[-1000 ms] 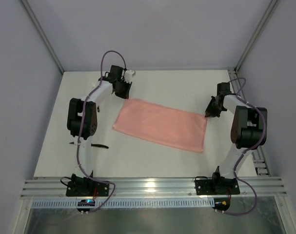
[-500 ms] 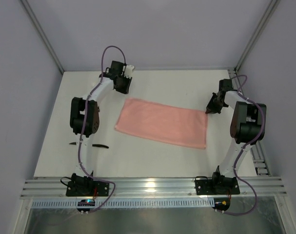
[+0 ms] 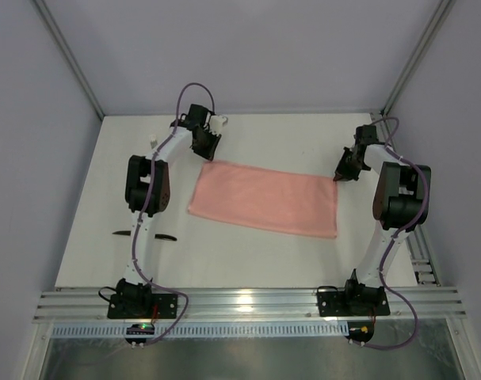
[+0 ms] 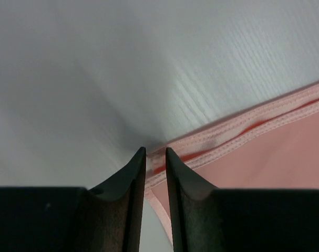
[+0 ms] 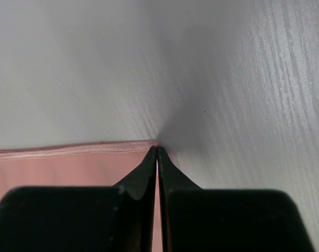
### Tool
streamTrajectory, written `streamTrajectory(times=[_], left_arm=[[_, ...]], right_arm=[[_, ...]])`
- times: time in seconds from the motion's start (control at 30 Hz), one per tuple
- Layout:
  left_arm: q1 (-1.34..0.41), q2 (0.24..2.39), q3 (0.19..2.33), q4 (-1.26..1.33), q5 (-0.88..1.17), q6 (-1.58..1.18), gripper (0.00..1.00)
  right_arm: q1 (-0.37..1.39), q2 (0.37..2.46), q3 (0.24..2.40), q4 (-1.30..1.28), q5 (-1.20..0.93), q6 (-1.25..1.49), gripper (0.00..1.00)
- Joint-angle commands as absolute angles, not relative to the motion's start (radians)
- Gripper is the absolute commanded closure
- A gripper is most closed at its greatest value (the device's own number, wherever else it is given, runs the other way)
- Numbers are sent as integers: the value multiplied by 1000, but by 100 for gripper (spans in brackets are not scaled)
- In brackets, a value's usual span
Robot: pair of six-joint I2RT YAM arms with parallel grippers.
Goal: Fold the napkin into a case and place the utensils inside
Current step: Smooth out the rectangle-folded napkin at the center of the board.
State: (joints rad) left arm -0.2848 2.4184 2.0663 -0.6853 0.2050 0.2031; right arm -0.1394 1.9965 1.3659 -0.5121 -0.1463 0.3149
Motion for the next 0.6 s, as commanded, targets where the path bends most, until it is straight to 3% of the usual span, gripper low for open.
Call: streamTrajectory(times=[0.0,0.4,0.47,0.57], left_arm=[[-284,2379,2065,-715,224,261,76],[-284,2422,2095,-775,221,281,76],[-284,2422,2086,-779,219,287,78],[-284,2425,2086,-775,229,282,90]], right_arm=[[-135,2037,1364,-526,-127,290,96],[-135,2016,1361,-520,-132,284,96],[-135,2013,1367,-520,-130,287,96],[-135,2011,1374,-523,-130,287,96]])
